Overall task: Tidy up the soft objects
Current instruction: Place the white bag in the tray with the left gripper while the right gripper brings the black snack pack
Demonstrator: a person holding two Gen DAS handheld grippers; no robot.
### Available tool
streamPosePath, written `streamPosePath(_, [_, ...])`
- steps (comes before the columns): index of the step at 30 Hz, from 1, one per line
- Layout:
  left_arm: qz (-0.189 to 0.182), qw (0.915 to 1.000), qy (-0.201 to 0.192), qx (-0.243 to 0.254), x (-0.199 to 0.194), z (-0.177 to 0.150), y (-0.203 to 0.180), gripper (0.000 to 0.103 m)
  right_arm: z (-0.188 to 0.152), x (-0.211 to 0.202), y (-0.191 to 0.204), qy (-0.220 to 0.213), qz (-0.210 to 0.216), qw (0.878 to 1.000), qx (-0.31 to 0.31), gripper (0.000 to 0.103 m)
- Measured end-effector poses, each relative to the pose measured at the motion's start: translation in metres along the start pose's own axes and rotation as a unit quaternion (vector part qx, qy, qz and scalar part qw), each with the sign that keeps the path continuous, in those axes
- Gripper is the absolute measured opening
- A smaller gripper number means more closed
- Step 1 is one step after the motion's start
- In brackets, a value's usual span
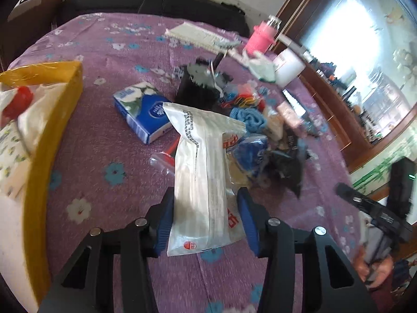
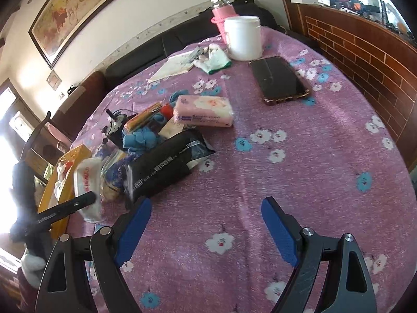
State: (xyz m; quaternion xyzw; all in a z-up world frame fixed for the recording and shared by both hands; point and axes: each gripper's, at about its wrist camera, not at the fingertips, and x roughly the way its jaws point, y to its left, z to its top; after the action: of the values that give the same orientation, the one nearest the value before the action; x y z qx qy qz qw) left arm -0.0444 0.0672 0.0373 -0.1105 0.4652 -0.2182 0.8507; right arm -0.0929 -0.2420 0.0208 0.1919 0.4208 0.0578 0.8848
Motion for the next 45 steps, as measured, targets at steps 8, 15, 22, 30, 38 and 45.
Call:
streamPosePath(8, [-0.040, 0.9980, -0.046, -0.016, -0.054, -0.021, 0.009, 0.047, 0.016, 0.044, 0.030, 0.039, 0.030, 0.998, 0.033, 0.089])
streamPosePath(15, [-0.042, 0.9971, -0.059, -0.027, -0.075, -0.036, 0.023, 0.047, 0.037, 0.083, 0.024, 0.058, 0.061, 0.982, 0.167, 0.091])
streamPosePath(22, [-0.036, 0.9956, -0.074, -0.046, -0.095, -0.045, 0.042, 0.047, 0.035, 0.083, 0.040, 0.064, 0.028, 0.989, 0.133, 0.056])
streamPosePath(30, [-0.027, 0.9915, -0.101, -0.078, -0.125, -0.056, 0.064, 0.047, 0.022, 0.040, 0.051, 0.034, 0.035, 0.996, 0.073, 0.023])
streamPosePath(38, [-0.004, 0.9853, -0.132, -0.109, -0.162, -0.077, 0.093, 0.047, 0.005, 0.005, 0.055, 0.019, 0.049, 0.998, 0.042, 0.022])
streamPosePath(45, [0.053, 0.9818, -0.128, -0.130, -0.181, -0.078, 0.138, 0.047, 0.000, -0.019, 0.086, 0.017, 0.108, 0.994, 0.021, 0.022])
